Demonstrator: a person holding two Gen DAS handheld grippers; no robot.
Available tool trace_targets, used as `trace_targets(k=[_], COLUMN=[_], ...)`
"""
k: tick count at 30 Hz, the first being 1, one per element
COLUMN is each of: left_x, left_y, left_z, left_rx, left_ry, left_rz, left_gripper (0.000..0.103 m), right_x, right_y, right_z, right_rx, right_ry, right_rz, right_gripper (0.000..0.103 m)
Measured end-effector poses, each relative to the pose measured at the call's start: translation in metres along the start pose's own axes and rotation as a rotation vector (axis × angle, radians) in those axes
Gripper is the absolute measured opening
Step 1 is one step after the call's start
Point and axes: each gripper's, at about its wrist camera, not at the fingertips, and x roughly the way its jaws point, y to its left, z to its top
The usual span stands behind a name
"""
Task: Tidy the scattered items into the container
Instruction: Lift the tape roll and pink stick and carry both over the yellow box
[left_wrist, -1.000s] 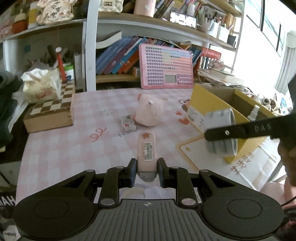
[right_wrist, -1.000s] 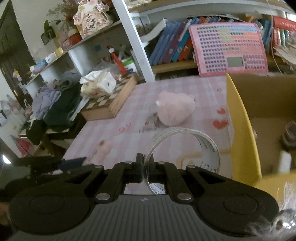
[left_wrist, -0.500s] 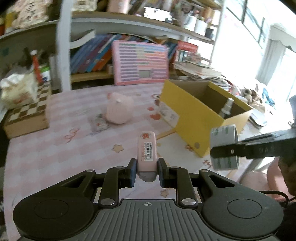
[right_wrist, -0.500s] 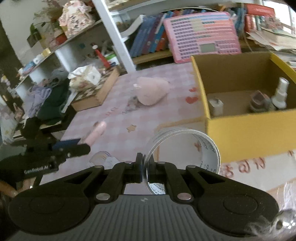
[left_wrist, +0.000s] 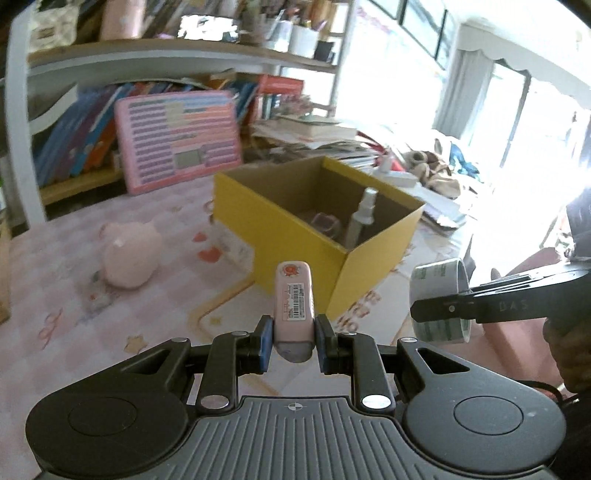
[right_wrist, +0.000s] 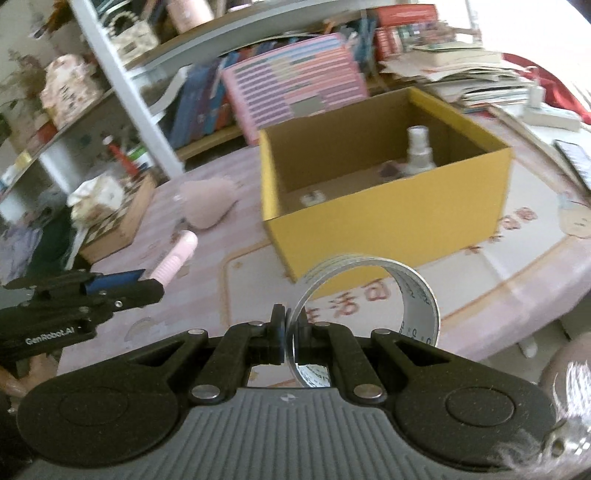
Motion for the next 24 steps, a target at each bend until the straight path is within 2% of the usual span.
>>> trace_targets(k=[8,15,19,24], left_x=[0.012,0.028,0.043,0.071], left_y=[-0.011,-0.014,-0.020,-0.025], left_z=[0.036,0.072,0.090,0.104], left_rx=[0.040,0.081,0.146,0.222], left_ry=[-0.027,-0.114,-0.149,-0.097], left_rz=[-0.051,-0.025,0.005,-0.004], left_gripper=[0.022,0.022,0.022,0.022], right_x=[-0.019,-0.020,-0.010,0.021], right_y=[-0.020,-0.032,-0.034,-0.028], right_z=[0.022,0.066,0.097,0.133], right_rx=[0.049,0.016,-0.015,-0.105], right_ry=[-0.049,-0.136,-0.186,-0.213], right_rz=[-0.065,-0.079,-0.053,-0.042], right_gripper=[0.004,0.004,0.004,0.005])
